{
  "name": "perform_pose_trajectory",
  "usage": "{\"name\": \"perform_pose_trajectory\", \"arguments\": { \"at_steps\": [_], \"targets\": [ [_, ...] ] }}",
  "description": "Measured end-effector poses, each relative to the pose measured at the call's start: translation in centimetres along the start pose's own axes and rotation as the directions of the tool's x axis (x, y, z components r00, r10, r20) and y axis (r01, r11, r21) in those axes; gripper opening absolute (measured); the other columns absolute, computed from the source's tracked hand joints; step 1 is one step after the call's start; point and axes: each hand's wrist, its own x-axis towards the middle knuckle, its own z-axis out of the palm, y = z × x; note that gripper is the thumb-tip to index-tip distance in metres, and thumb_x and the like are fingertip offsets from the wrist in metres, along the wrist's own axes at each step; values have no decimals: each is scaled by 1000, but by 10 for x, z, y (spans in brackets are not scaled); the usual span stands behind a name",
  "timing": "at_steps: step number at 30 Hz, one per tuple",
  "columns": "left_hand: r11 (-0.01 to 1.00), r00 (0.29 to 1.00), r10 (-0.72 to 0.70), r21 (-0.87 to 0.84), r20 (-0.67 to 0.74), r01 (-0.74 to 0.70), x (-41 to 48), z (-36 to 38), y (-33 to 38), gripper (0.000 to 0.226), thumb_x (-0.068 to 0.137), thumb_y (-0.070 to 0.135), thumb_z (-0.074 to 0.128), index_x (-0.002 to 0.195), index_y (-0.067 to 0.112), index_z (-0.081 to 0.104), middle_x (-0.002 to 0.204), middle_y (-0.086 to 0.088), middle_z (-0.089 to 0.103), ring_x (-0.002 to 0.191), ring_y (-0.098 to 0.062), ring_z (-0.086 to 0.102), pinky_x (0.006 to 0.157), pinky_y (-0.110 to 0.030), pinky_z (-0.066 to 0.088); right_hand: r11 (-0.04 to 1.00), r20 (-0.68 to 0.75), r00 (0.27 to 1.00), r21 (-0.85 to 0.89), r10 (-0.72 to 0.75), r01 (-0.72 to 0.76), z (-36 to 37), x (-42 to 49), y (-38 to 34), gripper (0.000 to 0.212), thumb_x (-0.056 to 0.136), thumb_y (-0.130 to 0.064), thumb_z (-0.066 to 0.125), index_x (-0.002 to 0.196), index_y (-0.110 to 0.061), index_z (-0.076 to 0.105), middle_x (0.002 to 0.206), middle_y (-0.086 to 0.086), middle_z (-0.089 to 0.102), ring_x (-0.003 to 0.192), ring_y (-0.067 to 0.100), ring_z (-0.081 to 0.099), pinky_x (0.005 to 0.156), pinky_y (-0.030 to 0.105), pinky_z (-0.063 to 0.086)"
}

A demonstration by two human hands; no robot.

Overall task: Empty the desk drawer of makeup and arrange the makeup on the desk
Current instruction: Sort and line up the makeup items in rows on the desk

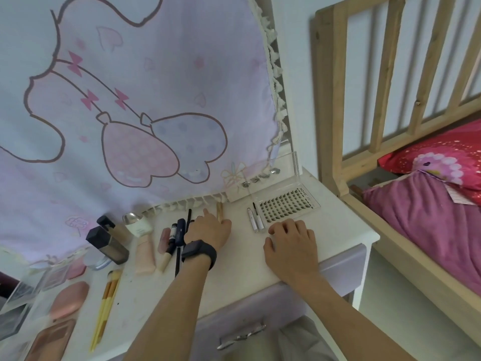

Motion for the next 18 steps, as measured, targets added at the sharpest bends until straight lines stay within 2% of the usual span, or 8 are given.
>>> {"name": "perform_pose_trajectory", "arguments": {
  "at_steps": [2, 5, 7, 9, 11, 13, 16, 18],
  "targets": [
    [989, 999, -47, -143, -17, 44, -5, -7, -5, 60, 95, 62, 35, 109, 9, 60, 98, -8, 66, 88, -27, 61, 65, -31, 43, 1000, 9, 1000, -10, 5, -5, 0, 0, 1, 13, 83, -27, 64, 92, -18, 68, 93, 1, 63, 85, 23, 53, 70, 36, 42],
    [920, 992, -44, -393, -115, -5, -27, -11, -12, 41, 97, 47, 44, 95, 9, 59, 86, -2, 65, 83, -25, 59, 66, -31, 44, 1000, -29, 1000, 31, -2, 2, -1, -1, 1, 13, 86, -28, 64, 92, -18, 70, 90, 2, 65, 81, 24, 55, 68, 34, 38],
    [796, 986, -15, -599, -164, -87, -49, -5, -18, 33, 98, 40, 47, 92, 11, 60, 82, 0, 67, 80, -22, 61, 64, -29, 44, 988, -31, 999, 151, 30, -25, -4, 1, 2, 18, 93, -37, 61, 98, -22, 68, 90, -4, 66, 82, 21, 58, 71, 33, 38],
    [632, 986, 19, -762, -167, -142, -69, 3, -25, 25, 101, 37, 49, 92, 20, 65, 83, 5, 70, 76, -10, 62, 67, -25, 48, 932, 67, 994, 347, 85, -103, -11, 2, 2, 34, 95, -55, 50, 112, -28, 61, 90, -17, 65, 79, 10, 61, 76, 34, 43],
    [514, 987, 47, -843, -155, -157, -80, 12, -30, 22, 102, 34, 50, 95, 22, 66, 85, 7, 71, 67, -2, 57, 62, -17, 47, 879, 136, 987, 457, 87, -140, -16, 2, 4, 56, 90, -73, 33, 125, -34, 54, 88, -23, 65, 70, -2, 62, 72, 32, 46],
    [392, 989, 81, -909, -121, -143, -86, 20, -34, 21, 103, 28, 50, 98, 18, 67, 85, 3, 71, 64, -5, 54, 57, -15, 43, 880, 164, 986, 464, 33, -106, -20, -1, 3, 68, 87, -79, 21, 134, -38, 48, 92, -22, 69, 67, -3, 63, 65, 28, 46],
    [287, 988, 127, -950, -86, -120, -90, 30, -37, 19, 103, 18, 50, 101, 11, 68, 82, -1, 68, 65, -12, 52, 57, -17, 43, 854, 196, 981, 509, 2, -103, -22, -3, 1, 60, 87, -79, 19, 128, -47, 49, 86, -23, 71, 72, -4, 62, 59, 24, 40],
    [246, 988, 129, -962, -89, -119, -92, 36, -40, 22, 103, 14, 48, 101, 8, 69, 78, 0, 65, 64, -13, 51, 57, -21, 43, 842, 250, 968, 521, 5, -139, -21, -3, -1, 45, 89, -77, 26, 110, -51, 55, 80, -21, 71, 68, -2, 61, 60, 26, 40]
  ]
}}
